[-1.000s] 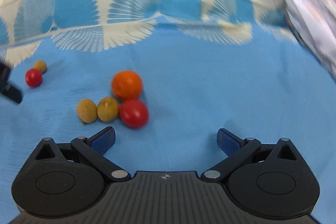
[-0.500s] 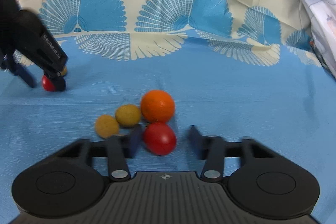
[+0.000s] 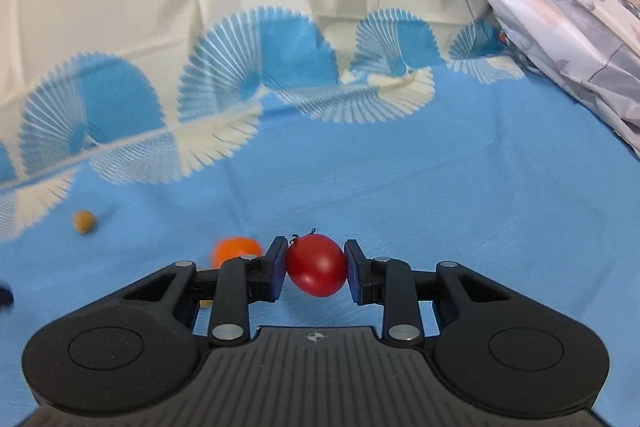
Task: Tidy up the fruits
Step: 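Carry the red tomatoes to the blue plate with both tools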
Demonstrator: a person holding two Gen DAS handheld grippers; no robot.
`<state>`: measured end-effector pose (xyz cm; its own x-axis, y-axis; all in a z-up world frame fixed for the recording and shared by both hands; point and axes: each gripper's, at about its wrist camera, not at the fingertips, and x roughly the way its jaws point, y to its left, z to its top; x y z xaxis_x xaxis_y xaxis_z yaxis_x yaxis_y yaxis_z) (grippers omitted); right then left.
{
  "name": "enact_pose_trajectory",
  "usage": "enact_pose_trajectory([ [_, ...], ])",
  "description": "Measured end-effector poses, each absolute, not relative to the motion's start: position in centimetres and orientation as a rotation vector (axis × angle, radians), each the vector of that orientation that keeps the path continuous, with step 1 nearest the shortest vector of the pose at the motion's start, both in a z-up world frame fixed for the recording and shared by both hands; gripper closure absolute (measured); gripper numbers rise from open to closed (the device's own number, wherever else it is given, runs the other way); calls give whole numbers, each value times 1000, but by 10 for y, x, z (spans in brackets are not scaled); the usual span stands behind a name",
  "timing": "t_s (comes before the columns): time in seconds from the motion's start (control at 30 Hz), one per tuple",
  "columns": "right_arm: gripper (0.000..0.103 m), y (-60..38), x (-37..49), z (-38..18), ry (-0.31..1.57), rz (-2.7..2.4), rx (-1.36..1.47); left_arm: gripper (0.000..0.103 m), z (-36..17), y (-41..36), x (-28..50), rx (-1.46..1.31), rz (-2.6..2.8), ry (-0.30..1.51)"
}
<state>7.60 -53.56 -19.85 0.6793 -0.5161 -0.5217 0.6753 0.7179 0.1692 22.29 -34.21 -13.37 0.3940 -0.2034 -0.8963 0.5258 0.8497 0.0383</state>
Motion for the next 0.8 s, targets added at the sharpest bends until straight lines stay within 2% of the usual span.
enact_pose_trajectory([
  [0.6,71,-351,-66,-105,520,-262,350,69,-46,-151,67,286,-382,1047],
  [0.8,71,-284,-89,-82,526,-115,242,69,-29,-85,36,207,-313,1029],
])
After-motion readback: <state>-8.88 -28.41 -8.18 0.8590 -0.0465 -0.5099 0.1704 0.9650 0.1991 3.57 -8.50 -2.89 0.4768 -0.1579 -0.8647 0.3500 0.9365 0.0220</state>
